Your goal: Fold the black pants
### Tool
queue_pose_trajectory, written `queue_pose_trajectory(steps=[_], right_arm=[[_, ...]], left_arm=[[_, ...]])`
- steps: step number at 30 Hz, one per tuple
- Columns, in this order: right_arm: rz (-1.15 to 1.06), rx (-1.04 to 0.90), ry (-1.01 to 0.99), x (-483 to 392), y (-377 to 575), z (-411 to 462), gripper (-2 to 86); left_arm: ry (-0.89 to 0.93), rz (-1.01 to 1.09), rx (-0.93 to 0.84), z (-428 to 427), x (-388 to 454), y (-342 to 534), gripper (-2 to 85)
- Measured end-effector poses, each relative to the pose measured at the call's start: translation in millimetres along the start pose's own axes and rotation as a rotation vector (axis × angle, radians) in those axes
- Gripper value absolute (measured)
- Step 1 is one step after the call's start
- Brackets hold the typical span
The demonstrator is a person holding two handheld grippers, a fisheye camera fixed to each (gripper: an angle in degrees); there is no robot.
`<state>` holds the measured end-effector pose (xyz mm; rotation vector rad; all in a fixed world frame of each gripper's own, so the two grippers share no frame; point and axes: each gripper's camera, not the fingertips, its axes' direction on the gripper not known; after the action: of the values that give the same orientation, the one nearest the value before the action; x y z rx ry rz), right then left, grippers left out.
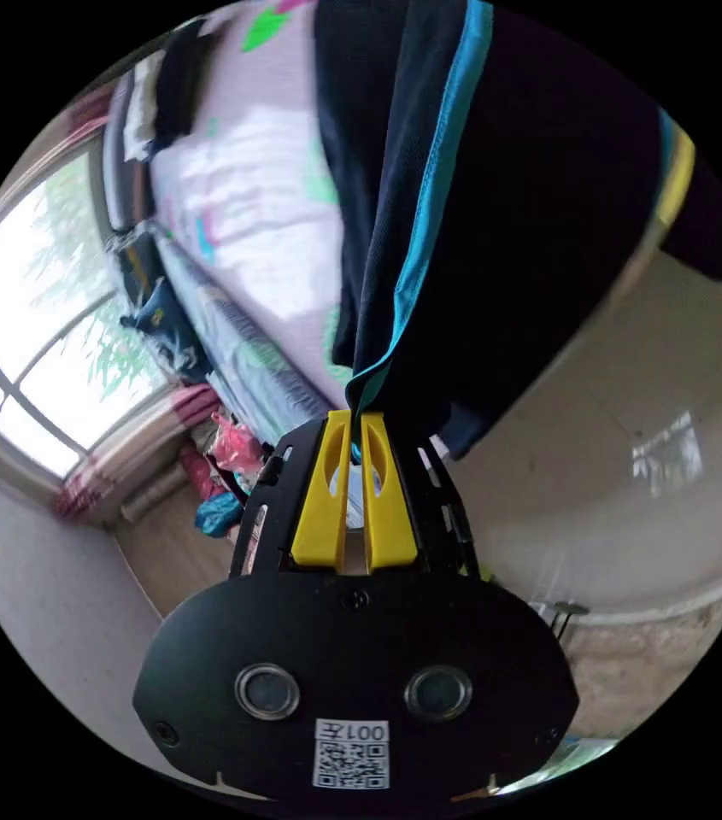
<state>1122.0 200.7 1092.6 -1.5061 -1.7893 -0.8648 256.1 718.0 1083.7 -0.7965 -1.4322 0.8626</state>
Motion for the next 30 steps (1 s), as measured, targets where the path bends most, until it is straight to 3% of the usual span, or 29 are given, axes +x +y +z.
queue_pose_trajectory(steps=[3,11,19,25,30], right_arm=[[-0.065,-0.063,0.029,-7,0,10,2.5],[-0.08,0.018,0.031,1,13,-47,2.4],[0.003,-0.141,-0.066,20,39,3,2.3],[0.048,0.007,-0.021,50,52,-69,2.5],[0.111,-0.128,-0.12,61,74,-12,3.6]], left_arm=[[0.018,0.133,-0.013,4,50,-11,-1.4],[-0.035,0.028,-0.013,-9,34,-6,-1.4],[0.032,0.184,-0.033,0,69,-17,-1.3],[0.017,0.216,-0.017,-5,63,-26,-1.4],[0.041,0.265,-0.056,2,66,-35,-1.4]])
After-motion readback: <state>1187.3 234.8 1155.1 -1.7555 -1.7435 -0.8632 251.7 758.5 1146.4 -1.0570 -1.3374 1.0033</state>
